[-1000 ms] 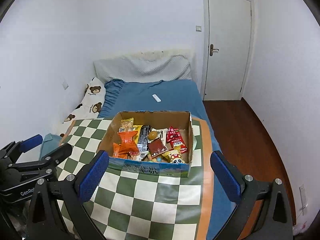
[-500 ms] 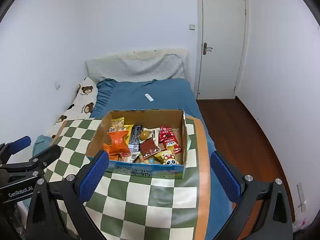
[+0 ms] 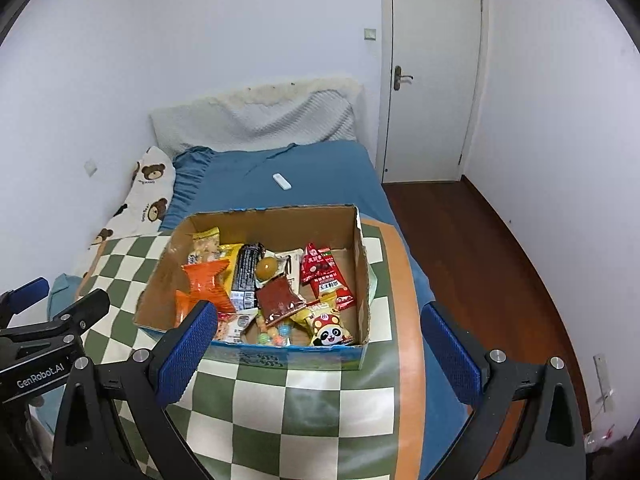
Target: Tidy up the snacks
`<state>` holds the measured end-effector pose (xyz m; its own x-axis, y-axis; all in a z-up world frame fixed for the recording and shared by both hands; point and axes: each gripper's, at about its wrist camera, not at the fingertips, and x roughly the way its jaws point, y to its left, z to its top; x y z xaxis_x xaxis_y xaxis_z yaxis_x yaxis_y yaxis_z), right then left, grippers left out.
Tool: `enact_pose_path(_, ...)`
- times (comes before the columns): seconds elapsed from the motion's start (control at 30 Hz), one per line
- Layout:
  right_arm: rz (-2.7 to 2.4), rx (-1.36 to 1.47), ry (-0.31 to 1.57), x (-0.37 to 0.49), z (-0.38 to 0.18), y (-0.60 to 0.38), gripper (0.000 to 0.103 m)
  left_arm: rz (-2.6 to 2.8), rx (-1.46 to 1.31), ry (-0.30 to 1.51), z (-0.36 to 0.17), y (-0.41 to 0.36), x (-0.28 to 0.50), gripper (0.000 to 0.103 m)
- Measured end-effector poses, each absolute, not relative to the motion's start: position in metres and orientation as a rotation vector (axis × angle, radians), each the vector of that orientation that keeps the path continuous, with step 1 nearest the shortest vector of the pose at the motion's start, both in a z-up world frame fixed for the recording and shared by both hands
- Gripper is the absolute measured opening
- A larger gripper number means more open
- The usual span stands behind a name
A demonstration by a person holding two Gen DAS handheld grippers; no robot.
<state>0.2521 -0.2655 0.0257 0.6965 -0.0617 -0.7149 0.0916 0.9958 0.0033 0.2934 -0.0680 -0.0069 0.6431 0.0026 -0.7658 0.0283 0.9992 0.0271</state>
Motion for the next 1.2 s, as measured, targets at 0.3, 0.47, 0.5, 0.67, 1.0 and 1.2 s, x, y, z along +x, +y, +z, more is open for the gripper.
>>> enact_pose_path(0.3, -0.094, 0.042, 0.825, 0.262, 0.011, -0.266, 0.103, -0.021, 0.033, 0.892, -0.016, -0.07, 0.301, 0.103)
enact_pose_path(0.47, -0.096, 0.045, 0.827, 0.261, 0.011, -0.267, 0.103, -0.026, 0.032, 0.889, -0.015, -0.07, 0.301, 0.103)
enact_pose_path(0.5, -0.095, 0.047, 0.827, 0.261, 0.011, -0.267, 0.103, -0.027, 0.031, 0.888, -0.015, -0.07, 0.301, 0.103)
enact_pose_path(0.67, -0.093, 0.046, 0.829, 0.262, 0.01, -0.266, 0.103, -0.03, 0.027, 0.887, -0.014, -0.07, 0.301, 0.103)
enact_pose_path(1.0, -0.1, 0.05, 0.834, 0.257, 0.009, -0.263, 0.103, -0.031, 0.027, 0.887, -0.015, -0.069, 0.302, 0.103)
enact_pose_path(1.2, -0.101, 0.049, 0.833, 0.253, 0.01, -0.261, 0.103, -0.032, 0.032, 0.887, -0.014, -0.069, 0.299, 0.103)
